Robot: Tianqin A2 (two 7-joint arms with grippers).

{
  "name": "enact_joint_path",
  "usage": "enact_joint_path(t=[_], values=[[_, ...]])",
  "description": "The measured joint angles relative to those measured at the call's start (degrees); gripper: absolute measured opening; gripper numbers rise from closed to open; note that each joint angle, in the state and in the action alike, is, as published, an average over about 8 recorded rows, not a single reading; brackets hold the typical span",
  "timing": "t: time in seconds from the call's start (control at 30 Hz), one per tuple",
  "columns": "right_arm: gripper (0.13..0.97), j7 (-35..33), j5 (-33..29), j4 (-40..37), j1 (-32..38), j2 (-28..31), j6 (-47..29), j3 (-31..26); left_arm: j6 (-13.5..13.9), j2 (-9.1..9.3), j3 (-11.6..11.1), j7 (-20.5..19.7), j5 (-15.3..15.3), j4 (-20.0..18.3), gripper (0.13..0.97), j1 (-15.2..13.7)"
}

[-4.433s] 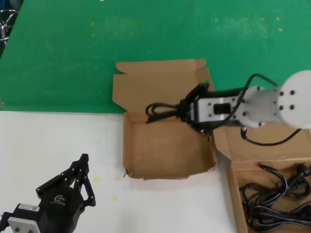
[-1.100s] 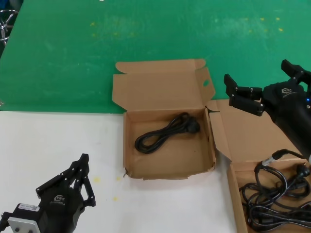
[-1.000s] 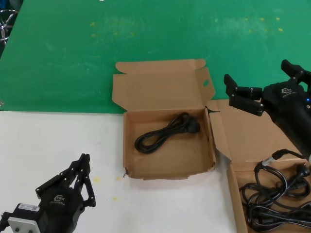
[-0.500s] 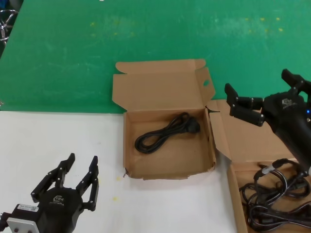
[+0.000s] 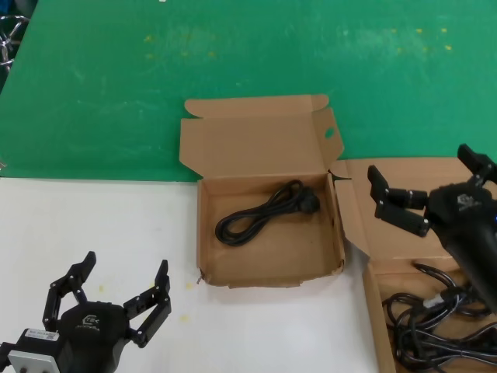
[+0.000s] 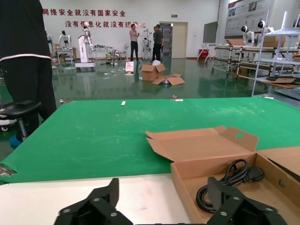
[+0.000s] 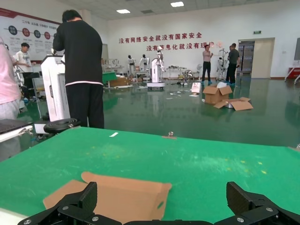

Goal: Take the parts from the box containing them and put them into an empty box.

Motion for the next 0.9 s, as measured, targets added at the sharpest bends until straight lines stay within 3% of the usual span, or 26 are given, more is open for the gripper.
enact_joint_path(t=[0.37,0.67,0.9], values=[[0.966,-6.21,7.34,-0.56,-4.82,1.68,4.63,-0.90,-0.24,-0.03,-0.14,0.09,-0.20,-0.09,0.774,0.27],[0.966,-11.30,13.34,-1.02,-8.74,3.06,8.42,-1.65,-0.43,-0.05,-0.26,0.17,-0.36,-0.17,0.900,0.50],[0.966,-15.21,17.99,-1.38,-11.79,4.13,11.33,-2.22,-0.58,-0.07,-0.36,0.23,-0.49,-0.22,0.945,0.68]])
